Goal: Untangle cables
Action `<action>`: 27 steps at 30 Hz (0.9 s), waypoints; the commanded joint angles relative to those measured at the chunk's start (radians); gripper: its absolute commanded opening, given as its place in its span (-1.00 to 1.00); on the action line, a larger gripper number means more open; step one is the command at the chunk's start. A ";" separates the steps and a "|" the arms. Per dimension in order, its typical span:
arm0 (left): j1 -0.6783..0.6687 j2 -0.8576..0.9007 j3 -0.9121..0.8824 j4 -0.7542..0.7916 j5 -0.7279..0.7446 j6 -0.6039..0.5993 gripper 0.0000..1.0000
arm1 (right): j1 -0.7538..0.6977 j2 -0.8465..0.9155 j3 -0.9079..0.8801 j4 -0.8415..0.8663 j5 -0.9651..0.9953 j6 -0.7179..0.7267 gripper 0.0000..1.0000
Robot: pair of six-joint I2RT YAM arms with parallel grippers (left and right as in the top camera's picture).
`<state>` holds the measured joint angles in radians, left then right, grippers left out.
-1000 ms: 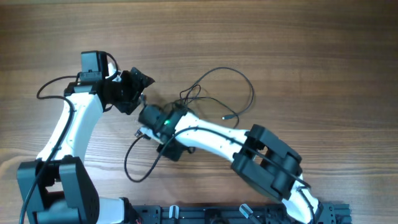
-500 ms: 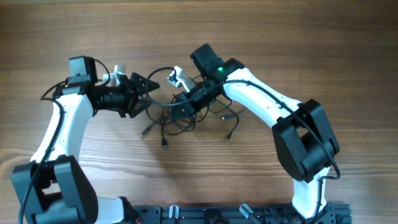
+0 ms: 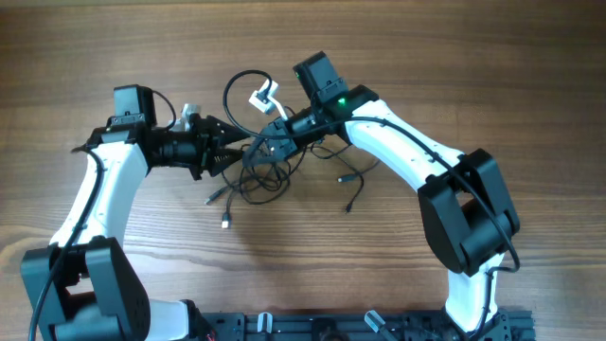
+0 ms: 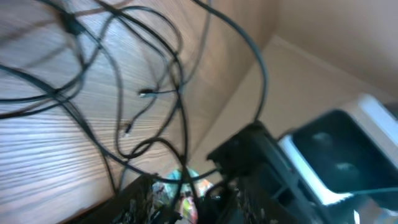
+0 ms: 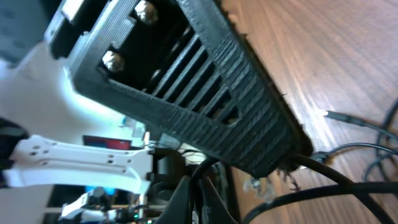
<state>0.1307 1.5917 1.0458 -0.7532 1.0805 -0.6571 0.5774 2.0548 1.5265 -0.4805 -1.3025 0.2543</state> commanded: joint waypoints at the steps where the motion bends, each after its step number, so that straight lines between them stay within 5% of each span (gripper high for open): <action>1: -0.006 0.008 0.000 0.008 0.080 -0.013 -0.15 | -0.038 -0.024 0.001 0.016 -0.131 0.008 -0.91; 9: -0.006 0.008 0.000 0.032 0.113 -0.014 -0.27 | -0.076 -0.024 0.001 0.013 -0.163 0.015 -0.91; 21: -0.007 0.007 0.000 0.156 0.124 -0.216 -0.27 | -0.062 -0.024 0.001 0.013 -0.166 0.014 -0.92; 27: -0.054 0.008 0.000 0.161 0.118 -0.218 -0.36 | -0.062 -0.024 0.001 0.013 -0.166 0.010 -0.91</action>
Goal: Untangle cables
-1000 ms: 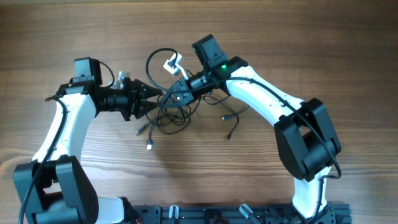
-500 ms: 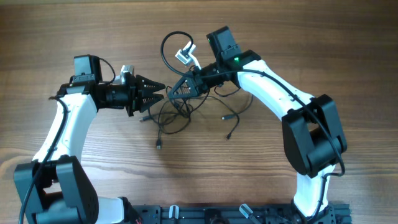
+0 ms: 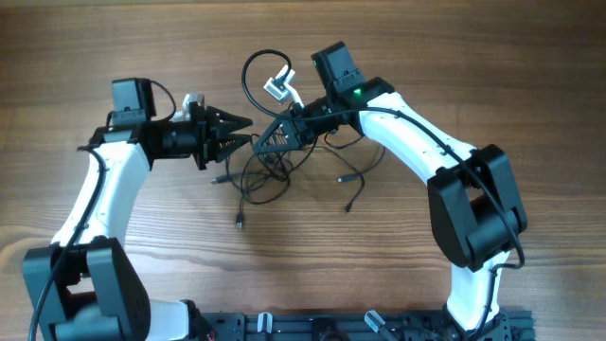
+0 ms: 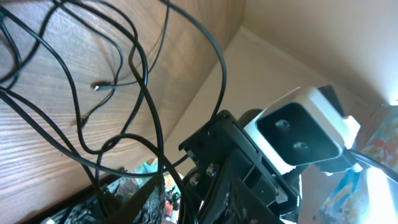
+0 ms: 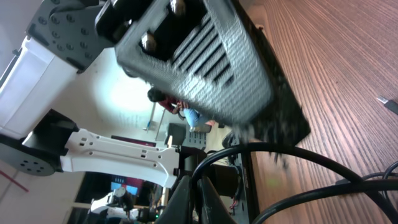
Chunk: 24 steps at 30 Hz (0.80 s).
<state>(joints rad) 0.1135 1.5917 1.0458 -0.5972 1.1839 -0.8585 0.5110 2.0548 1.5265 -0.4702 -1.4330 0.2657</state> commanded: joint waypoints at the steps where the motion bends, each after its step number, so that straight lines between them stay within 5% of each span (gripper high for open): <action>1: -0.050 0.008 0.000 0.005 0.002 -0.018 -0.37 | 0.004 -0.024 0.001 0.003 -0.035 -0.001 -0.91; 3: -0.071 0.008 0.000 0.026 -0.022 -0.032 -0.49 | 0.004 -0.024 0.001 0.006 -0.035 -0.002 -0.91; 6: -0.071 0.008 0.000 0.080 -0.030 -0.041 -0.92 | 0.004 -0.024 0.001 0.006 -0.034 -0.004 -0.91; 14: -0.072 0.008 0.000 0.098 -0.198 -0.040 -0.92 | -0.018 -0.024 0.001 0.014 0.027 -0.004 -0.92; 17: -0.071 0.008 0.000 0.093 -0.198 -0.035 -0.92 | -0.047 -0.024 0.001 0.013 0.063 -0.001 -0.73; 20: -0.072 0.008 0.000 0.094 -0.198 0.088 -0.92 | -0.068 -0.024 0.001 0.013 0.117 0.005 -0.61; 24: -0.072 0.008 0.000 0.111 -0.214 0.444 -0.92 | -0.071 -0.024 0.001 -0.018 0.315 0.135 -0.60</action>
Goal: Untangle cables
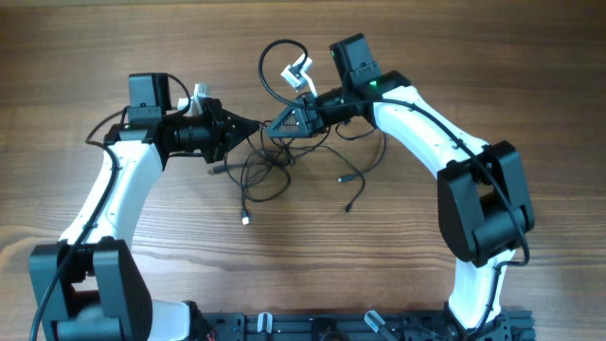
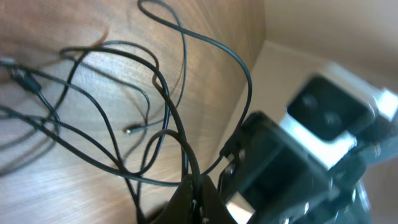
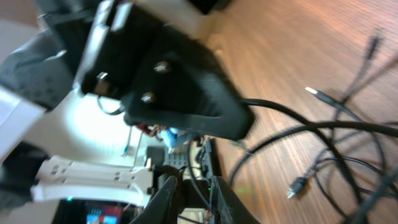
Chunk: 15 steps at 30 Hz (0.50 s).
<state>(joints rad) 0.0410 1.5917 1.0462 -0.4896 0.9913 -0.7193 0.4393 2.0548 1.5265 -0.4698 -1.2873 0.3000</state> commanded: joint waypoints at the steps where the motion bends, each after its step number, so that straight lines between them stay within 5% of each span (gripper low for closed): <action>1: 0.001 0.008 -0.001 0.000 -0.022 0.347 -0.92 | 0.001 -0.024 0.001 -0.025 0.207 0.129 -0.55; 6: 0.000 0.008 -0.001 -0.005 -0.020 0.583 -0.92 | 0.025 -0.024 0.001 -0.073 0.278 0.228 -0.46; 15: 0.000 0.008 -0.001 -0.019 -0.020 0.667 -0.92 | 0.048 -0.024 -0.003 -0.063 0.329 0.579 -0.66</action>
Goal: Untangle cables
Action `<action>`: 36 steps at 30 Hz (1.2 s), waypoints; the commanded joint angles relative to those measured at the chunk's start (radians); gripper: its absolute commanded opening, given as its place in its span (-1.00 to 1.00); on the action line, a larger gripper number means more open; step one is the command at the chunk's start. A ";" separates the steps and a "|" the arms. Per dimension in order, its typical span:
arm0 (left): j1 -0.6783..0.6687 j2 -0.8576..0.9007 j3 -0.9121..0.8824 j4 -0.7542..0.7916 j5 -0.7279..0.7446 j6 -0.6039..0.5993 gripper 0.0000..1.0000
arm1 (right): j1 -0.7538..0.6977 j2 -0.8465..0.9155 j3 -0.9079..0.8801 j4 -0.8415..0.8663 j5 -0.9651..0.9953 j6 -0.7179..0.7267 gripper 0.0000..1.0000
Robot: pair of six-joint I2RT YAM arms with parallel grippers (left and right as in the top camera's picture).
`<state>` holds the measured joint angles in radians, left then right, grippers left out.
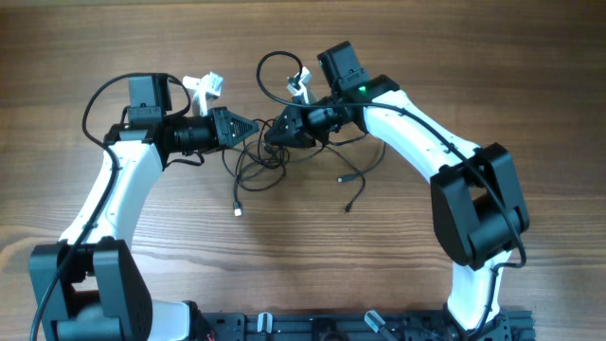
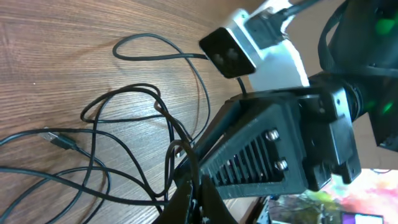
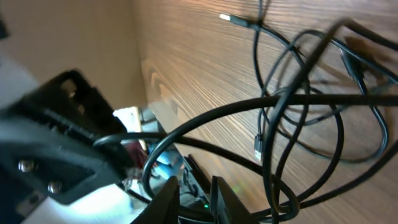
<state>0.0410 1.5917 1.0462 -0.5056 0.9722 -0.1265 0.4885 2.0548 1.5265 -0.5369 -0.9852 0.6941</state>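
A tangle of thin black cables [image 1: 266,163] lies on the wooden table between my two grippers. My left gripper [image 1: 252,127] comes in from the left and is shut on one black strand [image 2: 188,163] at the knot's left edge. Facing it almost tip to tip, my right gripper [image 1: 271,134] has its fingers [image 3: 219,198] apart, with only background showing between them. A thick black loop [image 3: 186,134] runs past just in front of those fingers. A white charger block [image 1: 301,83] sits above the right gripper on a cable loop, and the left wrist view shows the charger block [image 2: 247,45] too.
Loose plug ends trail out of the knot: one plug [image 1: 237,210] at the lower left, two others [image 1: 348,206] at the lower right. Bare wooden table [image 1: 473,57] lies all round. The arms' bases stand at the near edge.
My right gripper has shifted a little left and down, closer to the left gripper's tip. The loose plug at the lower left has slid slightly up and left. The left gripper still holds its strand.
Both grippers were shut on strands low in the knot, tips close together. They then stood higher on the table, drawing the cables up. By the last earlier moment the right fingers were apart, while the left kept its strand; the tips now nearly meet.
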 commanded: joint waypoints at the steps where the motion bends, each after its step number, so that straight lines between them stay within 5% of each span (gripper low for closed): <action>1: 0.000 0.008 -0.001 -0.003 0.000 0.074 -0.92 | -0.001 -0.024 -0.003 0.003 0.026 0.216 -0.67; 4: 0.000 0.008 -0.001 -0.006 -0.001 0.071 -0.92 | -0.002 -0.024 -0.003 0.002 0.009 0.255 -0.76; 6: 0.000 0.008 -0.001 -0.007 -0.001 0.069 -0.92 | -0.008 -0.024 -0.003 0.011 0.010 0.256 -0.38; 7: 0.000 0.008 -0.001 -0.007 -0.001 0.069 -0.92 | -0.009 -0.024 -0.003 0.023 0.009 0.256 -0.35; 17: 0.000 0.008 -0.001 -0.033 -0.002 0.071 -0.92 | -0.007 -0.024 -0.003 0.133 0.022 0.389 -0.45; 36: 0.000 0.008 -0.001 -0.040 -0.005 0.097 -0.92 | -0.007 -0.024 -0.003 0.203 0.196 0.493 -0.32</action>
<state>0.0410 1.5917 1.0462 -0.5457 0.9657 -0.0566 0.4828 2.0548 1.5257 -0.3313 -0.8085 1.1564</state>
